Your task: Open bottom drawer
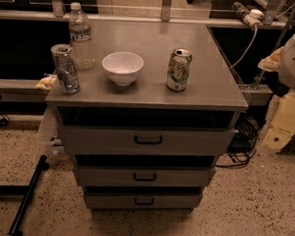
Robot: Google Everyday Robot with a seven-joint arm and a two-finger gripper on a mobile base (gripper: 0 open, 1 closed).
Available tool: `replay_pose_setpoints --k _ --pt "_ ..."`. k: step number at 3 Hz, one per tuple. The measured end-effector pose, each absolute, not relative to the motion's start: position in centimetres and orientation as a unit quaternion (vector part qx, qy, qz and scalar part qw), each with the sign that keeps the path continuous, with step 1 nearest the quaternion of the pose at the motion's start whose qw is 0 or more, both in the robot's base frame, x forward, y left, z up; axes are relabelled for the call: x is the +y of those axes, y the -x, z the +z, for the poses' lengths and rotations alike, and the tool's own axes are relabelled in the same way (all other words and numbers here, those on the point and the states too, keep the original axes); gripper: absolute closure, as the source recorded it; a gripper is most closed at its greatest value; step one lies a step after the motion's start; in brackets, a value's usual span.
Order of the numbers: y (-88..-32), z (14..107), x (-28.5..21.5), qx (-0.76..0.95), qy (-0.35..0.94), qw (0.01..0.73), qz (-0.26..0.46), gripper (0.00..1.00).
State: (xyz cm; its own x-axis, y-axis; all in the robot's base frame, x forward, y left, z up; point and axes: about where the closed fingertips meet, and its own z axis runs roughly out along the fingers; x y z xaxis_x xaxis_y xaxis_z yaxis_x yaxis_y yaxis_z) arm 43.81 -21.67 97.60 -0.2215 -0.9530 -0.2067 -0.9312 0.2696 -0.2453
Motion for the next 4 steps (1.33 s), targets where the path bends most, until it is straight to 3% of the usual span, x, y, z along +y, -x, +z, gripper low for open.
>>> replay_pose_setpoints --k 1,2,4 --pt "-43.6 96.8 -21.5 0.779 0.604 0.163 -0.035 0.00" --pt "-42.6 93.4 -20.9 0.776 0.607 0.171 -0.018 0.19" --pt "-40.4 85.6 -20.3 0.785 0.598 0.157 0.029 0.65"
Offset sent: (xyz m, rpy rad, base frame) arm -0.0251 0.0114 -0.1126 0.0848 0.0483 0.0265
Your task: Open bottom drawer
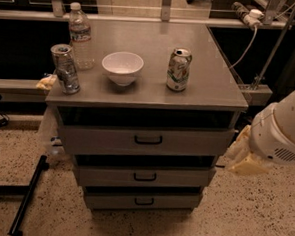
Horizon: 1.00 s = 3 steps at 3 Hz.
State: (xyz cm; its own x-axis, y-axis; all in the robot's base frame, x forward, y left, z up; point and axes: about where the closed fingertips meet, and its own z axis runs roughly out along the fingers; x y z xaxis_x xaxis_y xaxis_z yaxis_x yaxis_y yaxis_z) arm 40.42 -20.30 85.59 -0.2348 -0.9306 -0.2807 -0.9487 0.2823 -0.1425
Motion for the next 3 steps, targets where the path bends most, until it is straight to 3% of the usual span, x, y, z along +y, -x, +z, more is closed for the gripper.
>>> replay_pose_setpoints --k 1,2,3 --pt "-40.6 86.2 -20.3 0.784 0.599 0.160 0.026 0.89" --pt "-39.5 82.9 -20.4 0.779 0.609 0.149 0.026 1.00" --pt "-37.3 75.4 -20.4 0.767 0.625 0.140 0.038 1.00"
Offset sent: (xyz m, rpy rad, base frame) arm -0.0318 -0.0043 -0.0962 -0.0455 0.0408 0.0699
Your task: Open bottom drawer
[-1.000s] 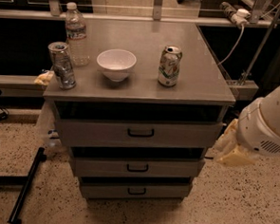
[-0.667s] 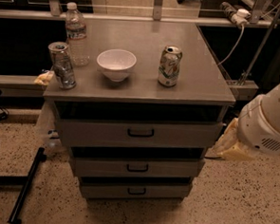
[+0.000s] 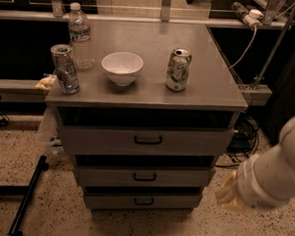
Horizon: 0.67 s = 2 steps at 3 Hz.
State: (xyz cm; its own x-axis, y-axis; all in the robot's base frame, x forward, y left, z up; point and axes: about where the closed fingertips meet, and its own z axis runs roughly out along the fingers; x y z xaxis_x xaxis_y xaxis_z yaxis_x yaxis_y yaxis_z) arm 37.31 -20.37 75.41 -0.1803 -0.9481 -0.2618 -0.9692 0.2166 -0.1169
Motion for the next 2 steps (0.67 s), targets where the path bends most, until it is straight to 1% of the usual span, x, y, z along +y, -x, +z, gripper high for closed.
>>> replay_pose_setpoints --k 2 --pt "-32.7 55.5 -19.6 0.769 0.625 0.095 0.093 1.00"
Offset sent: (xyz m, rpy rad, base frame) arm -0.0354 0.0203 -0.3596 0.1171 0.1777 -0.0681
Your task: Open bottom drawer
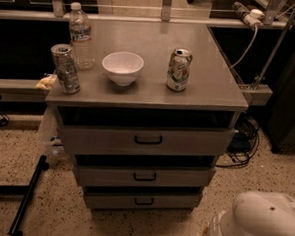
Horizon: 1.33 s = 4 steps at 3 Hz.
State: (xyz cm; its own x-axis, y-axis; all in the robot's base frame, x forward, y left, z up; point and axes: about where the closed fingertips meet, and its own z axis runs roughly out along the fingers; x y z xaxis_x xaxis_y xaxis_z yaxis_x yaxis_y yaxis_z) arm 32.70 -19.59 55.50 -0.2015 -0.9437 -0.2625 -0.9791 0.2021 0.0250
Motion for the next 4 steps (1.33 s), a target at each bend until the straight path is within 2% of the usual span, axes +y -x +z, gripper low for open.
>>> replay_pose_setpoints --k 2,4 --pt "-34.5 43.0 -19.2 0.801 0.573 0.109 0.132 1.00" --pt "-34.8 39.4 -19.1 0.810 0.558 0.111 0.142 1.00"
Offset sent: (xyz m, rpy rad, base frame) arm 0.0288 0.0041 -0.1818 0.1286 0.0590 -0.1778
